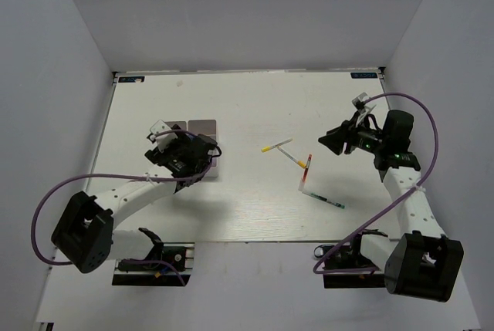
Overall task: Sort the stationery into containers
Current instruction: Place the stationery into the container, then grab a piece of stationery with the right arm
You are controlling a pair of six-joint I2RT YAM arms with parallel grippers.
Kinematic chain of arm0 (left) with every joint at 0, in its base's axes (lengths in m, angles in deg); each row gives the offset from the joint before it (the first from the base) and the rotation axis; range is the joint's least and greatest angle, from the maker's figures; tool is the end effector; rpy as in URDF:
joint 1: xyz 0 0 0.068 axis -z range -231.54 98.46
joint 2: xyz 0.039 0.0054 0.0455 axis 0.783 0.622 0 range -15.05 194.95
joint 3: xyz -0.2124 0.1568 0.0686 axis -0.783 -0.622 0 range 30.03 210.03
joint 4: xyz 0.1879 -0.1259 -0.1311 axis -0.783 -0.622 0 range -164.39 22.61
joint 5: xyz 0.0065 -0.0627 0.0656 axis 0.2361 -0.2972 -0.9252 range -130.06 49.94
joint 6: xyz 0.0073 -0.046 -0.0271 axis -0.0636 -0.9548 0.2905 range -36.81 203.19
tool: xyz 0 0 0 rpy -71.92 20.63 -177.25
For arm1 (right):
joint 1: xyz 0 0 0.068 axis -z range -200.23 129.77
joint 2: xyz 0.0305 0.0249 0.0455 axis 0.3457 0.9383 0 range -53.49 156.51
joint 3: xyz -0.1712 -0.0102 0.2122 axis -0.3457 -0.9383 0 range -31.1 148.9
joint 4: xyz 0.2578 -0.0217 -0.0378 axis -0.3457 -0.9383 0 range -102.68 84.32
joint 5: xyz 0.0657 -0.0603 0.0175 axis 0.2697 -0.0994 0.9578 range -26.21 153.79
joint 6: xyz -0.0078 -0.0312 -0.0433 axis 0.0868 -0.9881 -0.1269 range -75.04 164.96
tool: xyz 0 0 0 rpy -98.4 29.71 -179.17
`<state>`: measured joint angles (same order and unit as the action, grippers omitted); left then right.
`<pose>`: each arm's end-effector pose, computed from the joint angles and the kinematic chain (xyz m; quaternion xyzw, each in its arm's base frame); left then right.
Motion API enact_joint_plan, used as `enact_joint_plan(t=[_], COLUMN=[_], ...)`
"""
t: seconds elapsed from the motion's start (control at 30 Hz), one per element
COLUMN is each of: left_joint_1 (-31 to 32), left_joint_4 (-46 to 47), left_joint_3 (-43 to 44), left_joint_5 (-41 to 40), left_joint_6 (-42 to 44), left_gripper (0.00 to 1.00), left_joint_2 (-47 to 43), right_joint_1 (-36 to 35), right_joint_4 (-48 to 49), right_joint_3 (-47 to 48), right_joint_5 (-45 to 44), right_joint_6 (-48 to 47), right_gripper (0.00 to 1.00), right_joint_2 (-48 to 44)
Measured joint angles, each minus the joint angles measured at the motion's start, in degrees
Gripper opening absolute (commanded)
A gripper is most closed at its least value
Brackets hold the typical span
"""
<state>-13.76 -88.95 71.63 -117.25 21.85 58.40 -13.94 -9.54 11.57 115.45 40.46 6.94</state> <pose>0.2059 -0.1156 0.2225 -0.3432 0.6865 0.1975 0.6099 0.2323 0.0026 0.2902 -0.2332 0.7482 0.3113 0.5375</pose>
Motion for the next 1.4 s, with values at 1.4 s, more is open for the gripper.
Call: enact_joint_plan(t=[1.4], left_joint_1=[-0.5], left_joint_4=[0.2], left_joint_3=[1.9], left_joint_5=[73.5], left_joint_6=[49.9], left_gripper=[1.00], left_joint_2=[-40.5], right_joint_1=[-32.6], right_joint_4=[-26.2], right_joint_3=[32.3], right_joint_5=[-42.0], right_joint_6=[-21.6], right_gripper=[0.58], right_joint_2=[47.4])
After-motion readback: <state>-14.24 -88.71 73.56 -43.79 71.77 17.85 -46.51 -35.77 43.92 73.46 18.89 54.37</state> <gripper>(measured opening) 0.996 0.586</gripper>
